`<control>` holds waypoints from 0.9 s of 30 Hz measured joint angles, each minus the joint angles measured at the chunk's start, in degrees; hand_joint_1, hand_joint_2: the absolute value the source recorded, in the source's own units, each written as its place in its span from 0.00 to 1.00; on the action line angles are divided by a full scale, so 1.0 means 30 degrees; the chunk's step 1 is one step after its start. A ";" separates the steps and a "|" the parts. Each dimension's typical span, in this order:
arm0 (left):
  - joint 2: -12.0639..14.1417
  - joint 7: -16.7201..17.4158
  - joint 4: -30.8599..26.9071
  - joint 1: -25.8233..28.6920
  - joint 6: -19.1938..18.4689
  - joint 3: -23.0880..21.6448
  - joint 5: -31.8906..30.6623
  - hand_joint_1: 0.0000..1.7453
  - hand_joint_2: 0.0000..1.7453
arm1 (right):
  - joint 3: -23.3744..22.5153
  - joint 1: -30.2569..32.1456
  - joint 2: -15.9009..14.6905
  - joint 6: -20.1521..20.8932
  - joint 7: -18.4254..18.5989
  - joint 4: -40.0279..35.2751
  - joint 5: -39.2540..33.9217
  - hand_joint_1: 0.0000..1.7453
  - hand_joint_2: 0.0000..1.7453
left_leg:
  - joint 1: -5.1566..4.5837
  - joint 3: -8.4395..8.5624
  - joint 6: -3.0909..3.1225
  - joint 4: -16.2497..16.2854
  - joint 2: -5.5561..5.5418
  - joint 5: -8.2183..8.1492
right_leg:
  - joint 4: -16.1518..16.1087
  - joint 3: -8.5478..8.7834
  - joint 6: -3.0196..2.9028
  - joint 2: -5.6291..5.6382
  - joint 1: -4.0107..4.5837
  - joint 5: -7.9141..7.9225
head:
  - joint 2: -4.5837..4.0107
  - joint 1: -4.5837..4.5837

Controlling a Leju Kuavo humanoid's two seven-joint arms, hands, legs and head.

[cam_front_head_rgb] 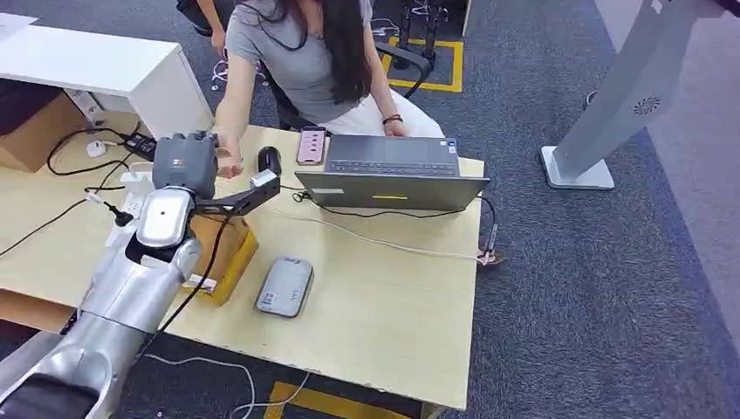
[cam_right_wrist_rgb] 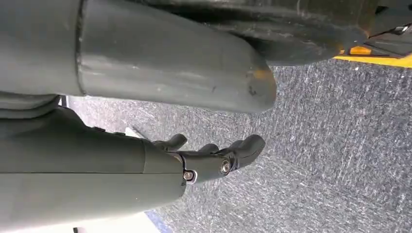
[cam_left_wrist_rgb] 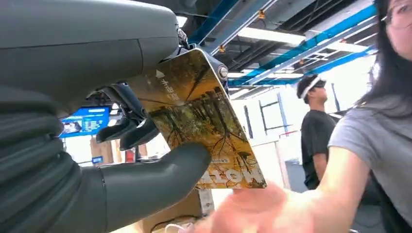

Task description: Pass the card to the sensor for recognition and then transmit it.

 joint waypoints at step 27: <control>-0.0546 -0.2828 -0.0424 0.2059 0.2274 0.0386 0.2573 0.00 1.00 | 0.0000 -0.0010 0.0000 -0.0058 -0.0088 -0.0080 -0.0386 0.00 0.00 | -0.0004 -0.0011 -0.0003 -0.0002 0.0015 -0.0009 | -0.0002 -0.0003 0.0001 0.0017 -0.0002 -0.0003 | 0.0000 0.0007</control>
